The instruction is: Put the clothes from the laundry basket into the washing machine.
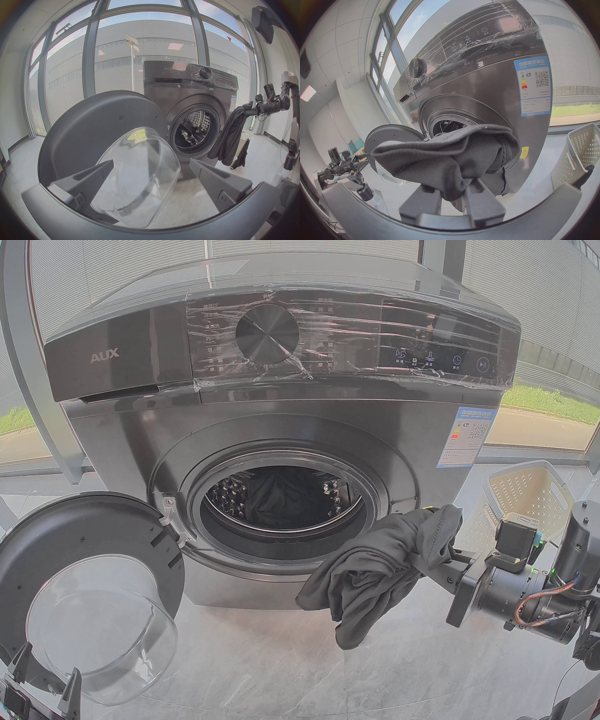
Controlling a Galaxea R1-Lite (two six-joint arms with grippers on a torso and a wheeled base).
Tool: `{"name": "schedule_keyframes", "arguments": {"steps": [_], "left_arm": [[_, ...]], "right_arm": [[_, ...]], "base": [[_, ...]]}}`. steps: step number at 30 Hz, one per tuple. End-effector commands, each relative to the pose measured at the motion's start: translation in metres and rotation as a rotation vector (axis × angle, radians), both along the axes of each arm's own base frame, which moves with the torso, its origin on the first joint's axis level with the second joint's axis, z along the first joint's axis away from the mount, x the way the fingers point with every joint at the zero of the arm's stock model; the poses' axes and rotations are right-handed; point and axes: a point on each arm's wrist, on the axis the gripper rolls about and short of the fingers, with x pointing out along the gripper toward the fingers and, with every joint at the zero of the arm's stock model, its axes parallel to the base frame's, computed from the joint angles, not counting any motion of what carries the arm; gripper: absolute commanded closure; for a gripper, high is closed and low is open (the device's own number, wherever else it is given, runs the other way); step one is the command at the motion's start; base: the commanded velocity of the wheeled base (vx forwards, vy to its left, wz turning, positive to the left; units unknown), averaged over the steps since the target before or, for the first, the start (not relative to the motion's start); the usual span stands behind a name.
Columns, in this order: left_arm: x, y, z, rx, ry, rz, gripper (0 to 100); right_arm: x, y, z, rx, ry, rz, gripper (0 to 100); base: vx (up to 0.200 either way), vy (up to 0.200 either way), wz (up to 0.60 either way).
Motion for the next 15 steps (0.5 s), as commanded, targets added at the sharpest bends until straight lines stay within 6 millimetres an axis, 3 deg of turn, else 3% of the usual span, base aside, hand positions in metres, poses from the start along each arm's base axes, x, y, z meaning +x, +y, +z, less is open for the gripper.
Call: {"name": "schedule_keyframes", "arguments": {"steps": [1,3,7,15], "left_arm": [[-0.0001,0.0,-0.0047,0.0,-0.002,-0.001,0],[-0.0001,0.0,-0.0049,0.003,-0.001,-0.001,0],[-0.0001,0.0,-0.0049,0.0,-0.001,-0.002,0],[-0.0001,0.0,-0.0049,0.0,-0.001,-0.001,0]], "right_arm": [[-0.0005,0.0022,-0.0028,-0.007,0.01,0.008,100],[-0.0005,0.0017,-0.0036,-0.008,0.013,0.006,100],[-0.0002,0.0025,-0.002,0.001,0.013,0.009,100],[0.0011,0.0064,-0.0042,-0.004,0.023,0.02,100]], "base": [[0.0,0.0,0.0],[0.0,0.0,0.0],[-0.2,0.0,0.0],[0.0,0.0,0.0]]}}
